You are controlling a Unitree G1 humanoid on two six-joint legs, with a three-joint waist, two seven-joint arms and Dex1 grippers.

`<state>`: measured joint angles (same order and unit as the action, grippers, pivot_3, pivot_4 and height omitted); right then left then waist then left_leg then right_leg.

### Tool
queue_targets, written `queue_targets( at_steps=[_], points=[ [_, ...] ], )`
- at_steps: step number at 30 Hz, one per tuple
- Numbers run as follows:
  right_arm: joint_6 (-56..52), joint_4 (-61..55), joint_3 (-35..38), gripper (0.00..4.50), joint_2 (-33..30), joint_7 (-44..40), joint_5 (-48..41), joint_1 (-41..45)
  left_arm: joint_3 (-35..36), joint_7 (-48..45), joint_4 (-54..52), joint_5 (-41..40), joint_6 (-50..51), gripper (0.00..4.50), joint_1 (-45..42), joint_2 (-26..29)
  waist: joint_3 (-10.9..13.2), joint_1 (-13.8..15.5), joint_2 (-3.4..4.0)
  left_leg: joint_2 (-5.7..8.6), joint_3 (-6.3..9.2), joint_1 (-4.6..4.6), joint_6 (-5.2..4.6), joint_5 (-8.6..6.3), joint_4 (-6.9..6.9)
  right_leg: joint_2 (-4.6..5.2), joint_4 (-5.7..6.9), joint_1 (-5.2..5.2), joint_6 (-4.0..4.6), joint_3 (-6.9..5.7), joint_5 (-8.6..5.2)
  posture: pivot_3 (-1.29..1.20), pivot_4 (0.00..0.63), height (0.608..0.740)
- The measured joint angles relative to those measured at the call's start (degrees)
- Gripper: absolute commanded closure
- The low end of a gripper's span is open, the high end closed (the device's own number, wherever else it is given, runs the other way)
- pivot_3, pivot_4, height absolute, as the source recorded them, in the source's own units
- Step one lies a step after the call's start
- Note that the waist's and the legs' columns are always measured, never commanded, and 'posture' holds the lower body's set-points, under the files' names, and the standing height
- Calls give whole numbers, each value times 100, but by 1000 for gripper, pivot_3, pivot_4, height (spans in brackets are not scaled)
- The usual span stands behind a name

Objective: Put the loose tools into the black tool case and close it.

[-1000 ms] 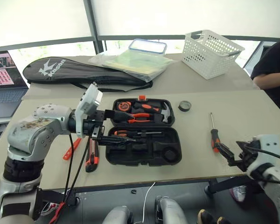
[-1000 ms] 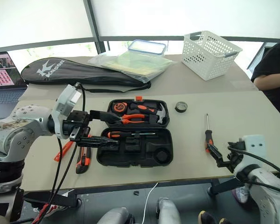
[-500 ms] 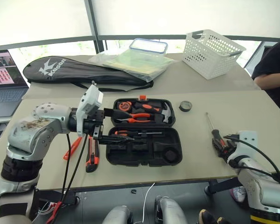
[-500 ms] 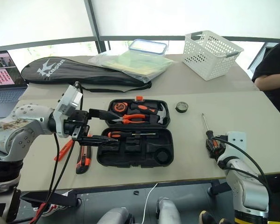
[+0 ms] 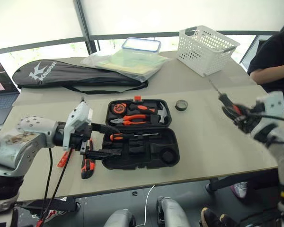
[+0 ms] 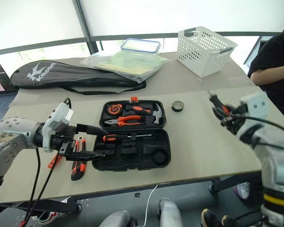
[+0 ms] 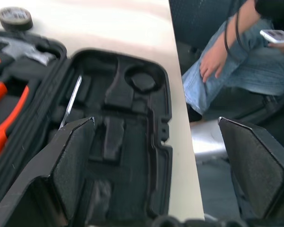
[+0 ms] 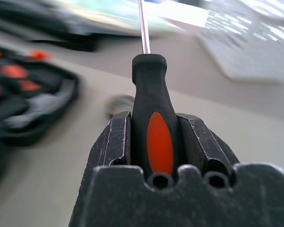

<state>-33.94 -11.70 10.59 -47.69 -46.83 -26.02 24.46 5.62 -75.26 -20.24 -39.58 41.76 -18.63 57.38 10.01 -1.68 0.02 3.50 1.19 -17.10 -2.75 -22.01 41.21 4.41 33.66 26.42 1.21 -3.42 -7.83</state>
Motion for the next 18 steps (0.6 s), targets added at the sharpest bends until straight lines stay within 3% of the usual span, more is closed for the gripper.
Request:
queue_targets(
  at_steps=[4, 10, 18],
  points=[
    [565, 423, -1366, 3421, 17, -1321, 318, 739, 171, -68, -33, -8, -67, 0, 184, 136, 2, 85, -3, -8, 12, -20, 3, -2, -5, 1, 10, 12, 14, -27, -8, 0, 150, 740],
    [2016, 1609, -2724, 3421, 601, -2162, 1392, 1501, 369, 183, -269, -129, -30, 0, 293, 139, 5, 115, -16, 9, 19, -43, -6, -6, 28, 5, 28, 26, 6, -36, -3, 0, 150, 740],
    [2610, 2112, -2987, 3421, 1023, -2380, 1801, 1601, 466, 379, -374, -164, -16, 0, 348, 140, 5, 64, -16, -2, 18, -47, 16, -15, 48, 5, 35, 40, 14, -53, -5, 0, 150, 740]
  ],
)
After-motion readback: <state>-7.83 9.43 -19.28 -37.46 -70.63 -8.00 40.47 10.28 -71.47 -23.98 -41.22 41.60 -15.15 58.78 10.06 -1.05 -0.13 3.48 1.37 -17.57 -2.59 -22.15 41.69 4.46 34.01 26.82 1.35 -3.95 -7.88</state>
